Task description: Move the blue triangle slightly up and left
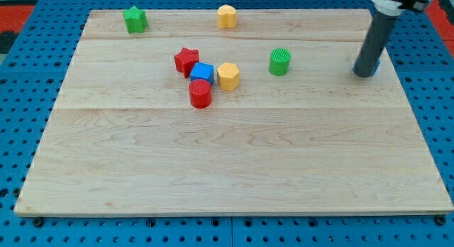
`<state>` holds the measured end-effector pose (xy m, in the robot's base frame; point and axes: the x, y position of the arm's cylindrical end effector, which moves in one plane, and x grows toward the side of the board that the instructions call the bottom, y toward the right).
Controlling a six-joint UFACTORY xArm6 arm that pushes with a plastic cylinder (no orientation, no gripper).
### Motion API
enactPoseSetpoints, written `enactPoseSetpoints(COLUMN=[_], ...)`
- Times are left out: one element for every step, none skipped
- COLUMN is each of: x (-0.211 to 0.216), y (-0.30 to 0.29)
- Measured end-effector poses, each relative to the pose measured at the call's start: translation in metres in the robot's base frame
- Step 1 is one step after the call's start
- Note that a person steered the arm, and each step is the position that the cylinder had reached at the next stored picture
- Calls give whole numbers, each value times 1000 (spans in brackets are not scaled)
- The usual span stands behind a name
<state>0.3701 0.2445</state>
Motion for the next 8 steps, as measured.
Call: enactPoseSetpoints(x=[2, -25, -55, -41, -37, -78, -119, -155], y=[8, 11, 25, 48, 70, 46, -1, -39])
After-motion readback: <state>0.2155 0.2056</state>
